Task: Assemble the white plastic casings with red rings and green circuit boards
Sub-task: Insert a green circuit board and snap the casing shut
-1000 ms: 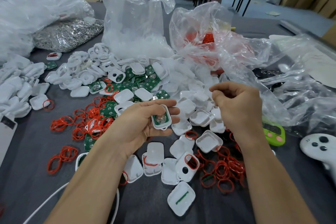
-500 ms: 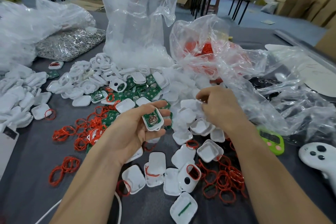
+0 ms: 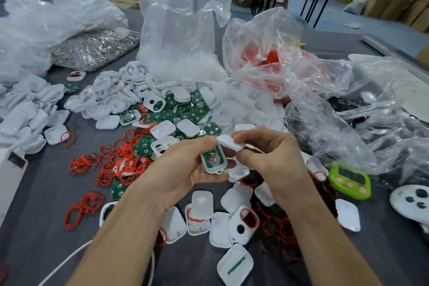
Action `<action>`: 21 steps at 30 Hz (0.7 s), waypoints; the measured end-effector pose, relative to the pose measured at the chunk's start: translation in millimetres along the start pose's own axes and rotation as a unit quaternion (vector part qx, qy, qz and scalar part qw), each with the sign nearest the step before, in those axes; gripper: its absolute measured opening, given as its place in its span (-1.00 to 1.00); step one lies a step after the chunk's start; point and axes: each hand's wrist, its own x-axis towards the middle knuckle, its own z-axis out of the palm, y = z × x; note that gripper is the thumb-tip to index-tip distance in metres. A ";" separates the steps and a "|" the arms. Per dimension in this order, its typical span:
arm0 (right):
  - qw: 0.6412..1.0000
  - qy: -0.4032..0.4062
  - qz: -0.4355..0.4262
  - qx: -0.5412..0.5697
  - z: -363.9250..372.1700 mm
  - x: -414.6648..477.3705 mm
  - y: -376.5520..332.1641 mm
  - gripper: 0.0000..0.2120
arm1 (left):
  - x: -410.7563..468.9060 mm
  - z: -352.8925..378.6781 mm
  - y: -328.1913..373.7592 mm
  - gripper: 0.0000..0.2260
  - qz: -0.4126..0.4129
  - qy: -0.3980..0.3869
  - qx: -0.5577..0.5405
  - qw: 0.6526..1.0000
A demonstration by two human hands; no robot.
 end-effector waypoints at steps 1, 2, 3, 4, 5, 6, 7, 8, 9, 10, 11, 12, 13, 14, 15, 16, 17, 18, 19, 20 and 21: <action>0.999 -0.005 -0.007 -0.031 -2.4 -0.1 1.9 -0.67 | 0.0 -0.6 -0.5 -0.72 0.007 0.004 0.003 1.000; 0.998 -0.011 -0.011 -0.057 -4.4 0.0 2.3 -0.66 | 0.3 -0.9 -0.7 -0.72 0.012 0.006 0.006 1.000; 0.997 -0.019 -0.015 -0.074 -5.7 -0.1 2.1 -0.68 | 0.3 -1.2 -0.9 -0.73 0.016 0.004 0.008 1.000; 0.996 -0.029 -0.018 -0.081 -5.9 -0.8 1.5 -0.71 | 0.2 -1.4 -1.1 -0.73 0.018 0.000 0.011 1.000; 0.996 -0.032 -0.016 -0.087 -5.7 -1.5 0.3 -0.73 | 0.1 -1.5 -1.3 -0.73 0.019 -0.002 0.013 1.000; 0.995 -0.028 -0.014 -0.096 -5.2 -1.9 -0.6 -0.74 | 0.1 -1.4 -1.2 -0.73 0.020 -0.002 0.015 1.000; 0.993 -0.022 -0.013 -0.113 -5.0 -2.5 -1.4 -0.74 | -0.3 -1.5 -1.3 -0.73 0.020 -0.001 0.017 1.000; 0.991 -0.019 -0.012 -0.132 -4.1 -3.2 -2.6 -0.71 | -0.4 -1.5 -1.3 -0.73 0.020 0.001 0.019 1.000; 0.988 -0.020 -0.011 -0.152 -3.4 -4.0 -4.2 -0.65 | -0.7 -1.4 -1.2 -0.73 0.019 0.000 0.022 1.000; 0.985 -0.025 -0.012 -0.172 -2.3 -4.7 -5.8 -0.58 | -0.9 -1.1 -1.2 -0.72 0.016 -0.003 0.026 1.000; 0.981 -0.032 -0.014 -0.190 -1.3 -5.1 -7.2 -0.51 | -1.2 -0.5 -1.4 -0.72 0.013 -0.008 0.028 0.999; 0.978 -0.040 -0.013 -0.203 -0.5 -5.4 -8.6 -0.46 | -1.1 0.2 -1.7 -0.72 0.009 -0.012 0.027 1.000; 0.976 -0.048 -0.012 -0.210 -0.3 -5.3 -9.3 -0.44 | -1.3 0.8 -2.1 -0.72 0.005 -0.013 0.024 1.000; 0.976 -0.056 -0.011 -0.211 -0.9 -5.2 -9.4 -0.43 | -1.2 1.3 -2.5 -0.73 0.001 -0.011 0.020 1.000; 0.976 -0.063 -0.010 -0.208 -2.0 -5.1 -9.0 -0.43 | -0.9 1.6 -2.9 -0.74 0.000 -0.009 0.018 1.000; 0.977 -0.068 -0.010 -0.201 -2.8 -5.0 -8.4 -0.42 | -0.6 1.3 -3.4 -0.75 0.000 -0.008 0.018 1.000; 0.978 -0.071 -0.013 -0.195 -3.4 -4.8 -7.8 -0.41 | -0.3 0.9 -3.5 -0.76 0.000 -0.009 0.019 1.000; 0.980 -0.073 -0.018 -0.186 -3.4 -4.8 -7.3 -0.41 | -0.1 0.6 -3.5 -0.76 0.001 -0.013 0.021 1.000; 0.981 -0.074 -0.020 -0.177 -3.8 -4.9 -6.8 -0.41 | 0.1 0.3 -3.4 -0.77 0.002 -0.016 0.025 1.000; 0.982 -0.074 -0.017 -0.172 -4.2 -4.5 -6.4 -0.40 | 0.4 0.2 -3.5 -0.77 0.002 -0.016 0.029 0.999; 0.982 -0.072 -0.010 -0.173 -5.4 -3.8 -6.0 -0.38 | 0.8 0.0 -3.5 -0.78 0.002 -0.011 0.032 0.999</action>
